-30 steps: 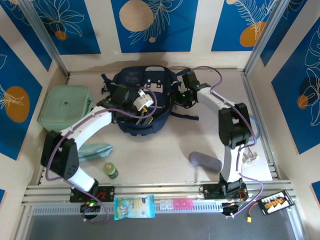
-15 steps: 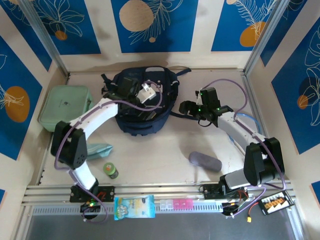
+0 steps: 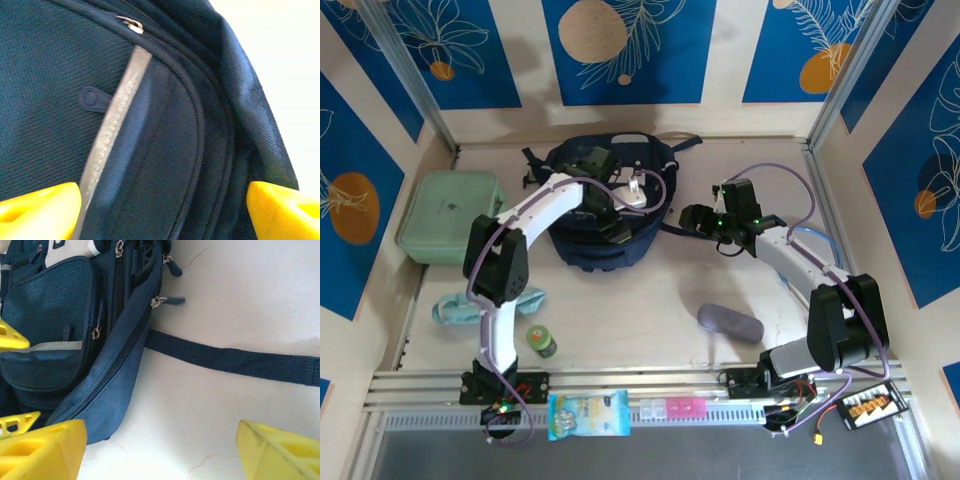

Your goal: Pack the student bag

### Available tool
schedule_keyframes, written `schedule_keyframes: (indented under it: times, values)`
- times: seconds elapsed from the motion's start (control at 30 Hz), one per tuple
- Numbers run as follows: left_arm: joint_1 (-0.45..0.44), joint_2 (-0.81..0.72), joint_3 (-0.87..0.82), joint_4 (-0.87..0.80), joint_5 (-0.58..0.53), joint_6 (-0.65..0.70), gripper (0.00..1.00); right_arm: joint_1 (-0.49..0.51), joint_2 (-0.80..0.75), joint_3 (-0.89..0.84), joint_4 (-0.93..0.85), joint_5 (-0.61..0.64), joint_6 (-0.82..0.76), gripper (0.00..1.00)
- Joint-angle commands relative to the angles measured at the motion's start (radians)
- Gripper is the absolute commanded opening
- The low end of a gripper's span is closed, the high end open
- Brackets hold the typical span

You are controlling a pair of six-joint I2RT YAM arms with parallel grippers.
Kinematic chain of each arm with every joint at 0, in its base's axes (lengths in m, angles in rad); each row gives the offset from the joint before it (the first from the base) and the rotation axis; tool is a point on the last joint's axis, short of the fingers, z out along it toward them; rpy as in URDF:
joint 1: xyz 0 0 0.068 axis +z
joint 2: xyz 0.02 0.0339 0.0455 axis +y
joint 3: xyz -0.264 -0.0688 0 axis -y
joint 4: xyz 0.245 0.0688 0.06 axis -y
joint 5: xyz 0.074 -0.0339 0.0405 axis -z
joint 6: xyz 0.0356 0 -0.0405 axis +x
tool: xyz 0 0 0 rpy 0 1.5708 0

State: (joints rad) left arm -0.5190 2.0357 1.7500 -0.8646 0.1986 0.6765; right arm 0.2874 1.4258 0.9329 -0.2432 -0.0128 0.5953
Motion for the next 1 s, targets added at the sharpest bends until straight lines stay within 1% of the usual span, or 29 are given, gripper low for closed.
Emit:
schedule_keyframes:
  times: [0.0,0.03,0.1,0.17,0.2,0.27,0.33,0.4,0.53,0.57,0.67,0.77,0.97]
  values:
    - [-0.024,0.051,0.036,-0.12,-0.051,0.083,0.85,-0.003,0.016,-0.012,0.018,-0.045,0.032,0.78]
    - [-0.026,0.061,0.038,-0.116,-0.069,0.084,0.84,-0.002,0.017,-0.014,0.021,-0.049,0.036,0.78]
    - [-0.028,0.073,0.042,-0.078,-0.119,0.074,0.8,-0.003,0.021,-0.018,0.027,-0.053,0.045,0.77]
    - [-0.033,0.078,0.04,-0.035,-0.175,0.073,0.67,-0.003,0.029,-0.015,0.028,-0.061,0.051,0.77]
    - [-0.032,0.076,0.04,-0.021,-0.185,0.067,0.63,-0.002,0.03,-0.013,0.027,-0.064,0.053,0.77]
    - [-0.032,0.057,0.04,-0.008,-0.164,0.062,0.53,-0.001,0.029,-0.01,0.024,-0.065,0.056,0.76]
    - [-0.032,0.029,0.041,-0.005,-0.108,0.054,0.44,-0.002,0.024,-0.01,0.024,-0.061,0.055,0.76]
    - [-0.033,0.0,0.037,-0.006,-0.071,0.045,0.37,-0.002,0.026,-0.011,0.023,-0.053,0.055,0.76]
    - [-0.032,-0.044,0.01,0.024,-0.085,0.04,0.23,-0.003,0.037,-0.008,0.021,-0.053,0.057,0.75]
    - [-0.033,-0.05,0.007,0.025,-0.096,0.041,0.18,-0.003,0.04,-0.008,0.022,-0.053,0.058,0.75]
    - [-0.037,-0.063,0.037,-0.023,-0.094,0.029,0.07,-0.003,0.041,-0.008,0.025,-0.056,0.061,0.75]
    - [-0.038,-0.111,0.023,-0.016,-0.067,0.019,0.0,-0.001,0.044,-0.002,0.027,-0.062,0.058,0.75]
    - [-0.038,-0.24,-0.081,0.058,-0.017,-0.037,0.0,0.009,0.076,0.069,0.014,-0.094,0.032,0.74]
